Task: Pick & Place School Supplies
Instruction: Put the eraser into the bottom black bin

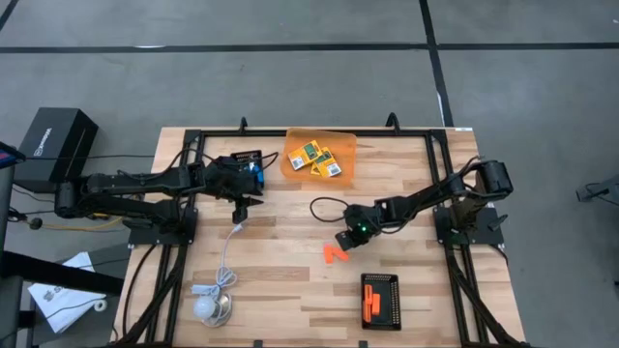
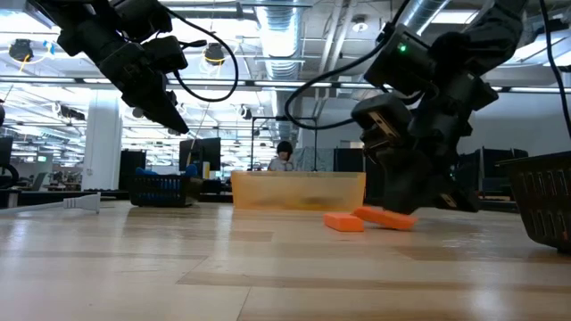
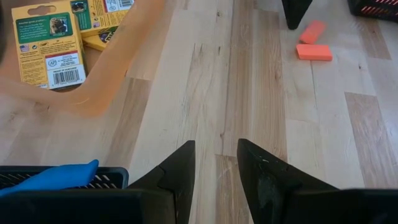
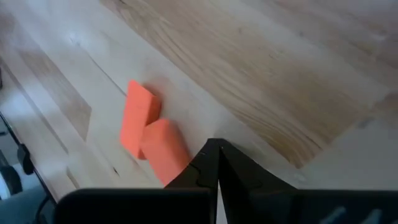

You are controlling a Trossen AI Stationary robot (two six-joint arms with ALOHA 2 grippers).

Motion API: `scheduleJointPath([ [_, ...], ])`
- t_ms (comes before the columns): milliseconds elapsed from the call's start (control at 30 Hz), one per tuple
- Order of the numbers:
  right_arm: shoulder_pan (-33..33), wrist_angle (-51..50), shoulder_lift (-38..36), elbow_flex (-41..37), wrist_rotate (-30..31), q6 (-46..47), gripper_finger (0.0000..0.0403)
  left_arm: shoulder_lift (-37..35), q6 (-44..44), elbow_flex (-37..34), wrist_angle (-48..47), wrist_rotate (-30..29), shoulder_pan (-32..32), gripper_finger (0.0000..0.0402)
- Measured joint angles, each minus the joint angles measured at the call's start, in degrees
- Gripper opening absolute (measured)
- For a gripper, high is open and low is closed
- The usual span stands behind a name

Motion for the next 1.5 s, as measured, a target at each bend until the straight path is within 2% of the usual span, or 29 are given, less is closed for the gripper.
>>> scheduleJointPath([
  [300,-2.43,-4.06,-2.16,-0.12,-0.31,-2.66,0.0000,0.00,-0.02,-0.81,0.17,0.00,-0.01,0.0115],
  [567,-2.46,-4.21,-7.70,-0.73,3.75,-3.72,0.0000,0.00,-2.53,-4.17,0.09,0.00,0.00,0.0115],
  [667,-1.32,-2.45,-6.93,-0.81,2.79,-2.66,0.0000,0.00,-2.82,-4.26,0.58,0.00,-0.01,0.0115],
  [833,1.16,10.00,-3.48,-0.46,0.12,-0.47,0.0000,-0.58,-3.02,-4.23,3.05,0.01,-0.01,0.0115],
  [1033,2.62,10.44,-0.74,-0.48,-0.47,2.33,0.0000,-0.68,-3.02,-3.85,4.33,0.00,0.01,0.0115],
  [1500,2.40,10.10,-0.79,-0.42,-0.17,1.86,0.0000,-0.68,-3.02,-3.85,4.44,0.01,0.01,0.0115],
])
